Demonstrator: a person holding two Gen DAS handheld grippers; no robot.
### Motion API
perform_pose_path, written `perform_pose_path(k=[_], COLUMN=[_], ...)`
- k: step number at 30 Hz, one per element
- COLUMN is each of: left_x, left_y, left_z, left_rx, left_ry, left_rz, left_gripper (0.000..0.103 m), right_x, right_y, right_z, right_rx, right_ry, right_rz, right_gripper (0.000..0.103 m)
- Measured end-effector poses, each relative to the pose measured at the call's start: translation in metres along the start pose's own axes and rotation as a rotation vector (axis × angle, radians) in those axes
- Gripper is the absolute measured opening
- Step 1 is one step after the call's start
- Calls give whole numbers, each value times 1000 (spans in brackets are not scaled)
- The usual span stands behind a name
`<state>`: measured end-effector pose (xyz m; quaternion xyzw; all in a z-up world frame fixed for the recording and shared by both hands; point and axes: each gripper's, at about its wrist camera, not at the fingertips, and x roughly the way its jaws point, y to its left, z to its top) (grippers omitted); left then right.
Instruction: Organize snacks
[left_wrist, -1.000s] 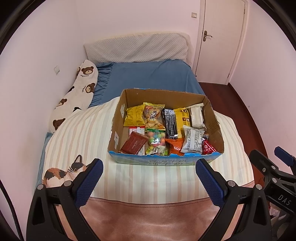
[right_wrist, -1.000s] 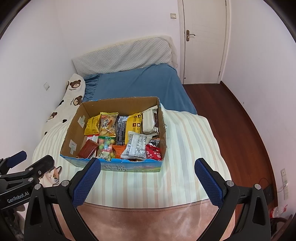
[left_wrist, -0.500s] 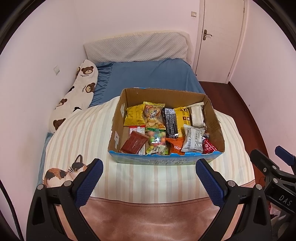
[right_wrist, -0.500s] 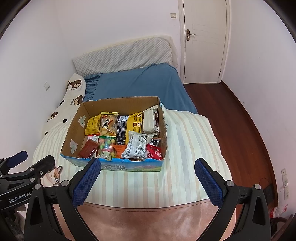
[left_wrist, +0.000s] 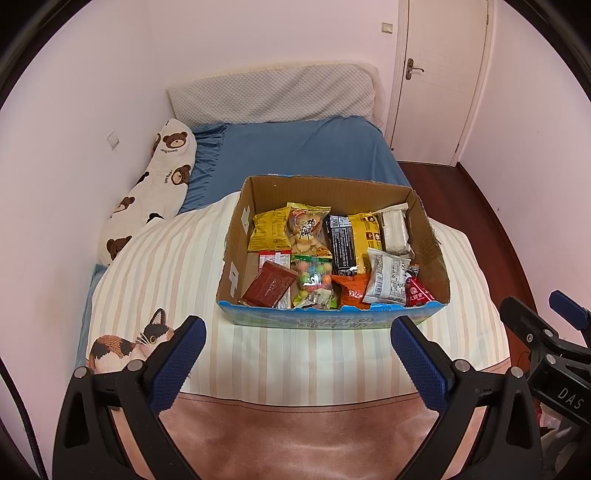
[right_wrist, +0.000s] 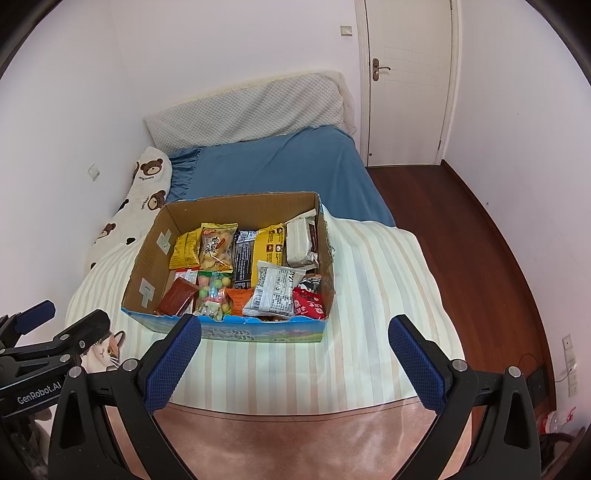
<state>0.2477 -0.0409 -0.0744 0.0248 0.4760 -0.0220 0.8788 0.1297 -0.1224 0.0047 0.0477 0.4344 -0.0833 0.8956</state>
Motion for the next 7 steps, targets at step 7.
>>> perform_pose_path(k=[7], left_x=[-1], left_y=[1], left_z=[0], left_rx=[4], left_ry=[-9], left_rz=[3], left_gripper=[103], right_x=[0], right_y=[2], right_z=[-1], right_rx=[-4], right_ry=[4], right_rz=[-3], right_gripper=[103])
